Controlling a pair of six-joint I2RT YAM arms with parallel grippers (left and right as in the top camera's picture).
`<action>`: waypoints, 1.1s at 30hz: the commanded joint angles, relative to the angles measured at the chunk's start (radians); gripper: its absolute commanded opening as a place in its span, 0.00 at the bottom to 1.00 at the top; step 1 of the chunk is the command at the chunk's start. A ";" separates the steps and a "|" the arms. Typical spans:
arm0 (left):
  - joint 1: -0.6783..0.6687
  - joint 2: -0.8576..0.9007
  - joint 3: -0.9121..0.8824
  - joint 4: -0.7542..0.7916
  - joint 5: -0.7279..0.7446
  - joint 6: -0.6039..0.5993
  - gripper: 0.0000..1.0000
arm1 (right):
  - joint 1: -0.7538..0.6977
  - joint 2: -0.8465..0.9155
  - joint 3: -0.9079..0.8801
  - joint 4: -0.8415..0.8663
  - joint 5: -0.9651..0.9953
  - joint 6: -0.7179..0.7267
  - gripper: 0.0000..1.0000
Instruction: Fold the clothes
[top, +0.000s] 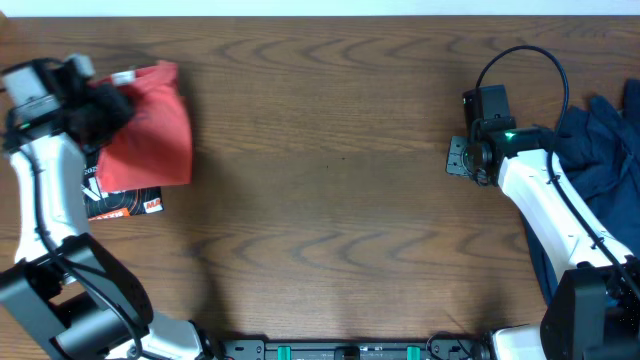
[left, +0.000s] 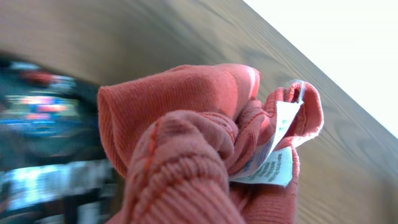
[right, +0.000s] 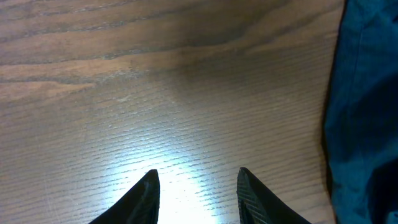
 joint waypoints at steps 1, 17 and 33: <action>0.074 -0.013 0.018 0.018 -0.066 -0.013 0.06 | -0.010 -0.022 0.020 -0.004 0.014 0.014 0.39; 0.258 -0.010 0.018 0.044 -0.222 -0.103 0.98 | -0.010 -0.022 0.020 -0.026 0.014 0.014 0.40; -0.072 -0.013 0.018 0.065 -0.045 -0.088 0.98 | -0.011 -0.022 0.020 0.080 -0.167 0.004 0.74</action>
